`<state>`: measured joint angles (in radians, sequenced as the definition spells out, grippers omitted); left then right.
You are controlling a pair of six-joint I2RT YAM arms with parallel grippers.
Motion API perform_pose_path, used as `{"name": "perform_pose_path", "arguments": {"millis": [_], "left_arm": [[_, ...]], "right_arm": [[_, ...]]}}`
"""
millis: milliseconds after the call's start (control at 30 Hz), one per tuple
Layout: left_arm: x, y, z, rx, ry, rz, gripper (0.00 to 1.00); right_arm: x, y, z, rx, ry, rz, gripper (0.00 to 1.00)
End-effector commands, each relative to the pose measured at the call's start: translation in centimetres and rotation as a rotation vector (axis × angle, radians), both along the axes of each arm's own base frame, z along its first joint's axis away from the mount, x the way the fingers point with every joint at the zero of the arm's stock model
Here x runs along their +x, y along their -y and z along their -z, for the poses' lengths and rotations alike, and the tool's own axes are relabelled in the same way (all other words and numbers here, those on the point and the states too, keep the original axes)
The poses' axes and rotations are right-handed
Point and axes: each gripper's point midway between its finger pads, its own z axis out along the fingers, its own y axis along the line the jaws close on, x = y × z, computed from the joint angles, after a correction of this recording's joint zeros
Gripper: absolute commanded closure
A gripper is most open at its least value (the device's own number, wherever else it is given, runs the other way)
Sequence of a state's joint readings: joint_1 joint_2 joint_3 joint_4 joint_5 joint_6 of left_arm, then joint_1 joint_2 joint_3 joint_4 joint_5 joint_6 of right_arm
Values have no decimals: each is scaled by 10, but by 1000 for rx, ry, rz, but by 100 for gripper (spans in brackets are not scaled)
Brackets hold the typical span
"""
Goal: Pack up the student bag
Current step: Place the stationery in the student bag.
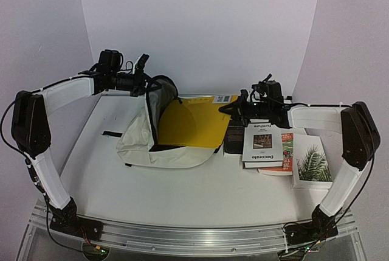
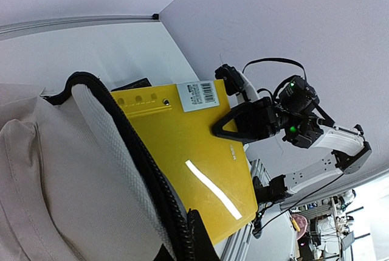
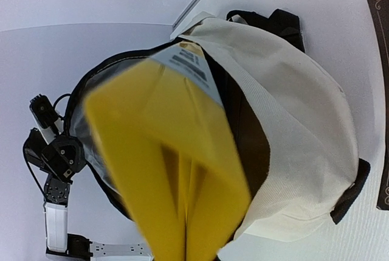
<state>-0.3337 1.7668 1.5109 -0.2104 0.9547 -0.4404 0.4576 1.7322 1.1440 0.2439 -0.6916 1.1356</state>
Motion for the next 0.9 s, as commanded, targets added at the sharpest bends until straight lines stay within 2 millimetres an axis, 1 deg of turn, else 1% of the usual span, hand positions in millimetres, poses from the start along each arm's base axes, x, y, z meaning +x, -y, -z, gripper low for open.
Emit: {"name": "perform_pose_path", "arguments": {"millis": [0,33,133,333,400,600,767,867], "left_arm": [[-18,13,-78,-106,239,108,100],[-18,15,-78,-107,238,112,100],[-20,19,-81,-111,241,124,100],[-23,28,-78,-111,232,146,100],[-25,32,-77,-111,229,157,100],[-28,41,-75,-111,223,179,100],[-30,47,-71,-111,214,196,100],[-29,50,-70,-111,211,198,100]], "right_arm": [[18,-21,-24,59,100,32,100],[18,-27,-19,52,95,31,100],[18,-40,-15,44,98,24,100],[30,-63,-23,45,133,39,100],[33,-71,-20,41,135,42,100],[43,-87,9,5,102,59,100],[50,-98,25,-92,127,59,100],[50,-109,34,-134,128,31,97]]}}
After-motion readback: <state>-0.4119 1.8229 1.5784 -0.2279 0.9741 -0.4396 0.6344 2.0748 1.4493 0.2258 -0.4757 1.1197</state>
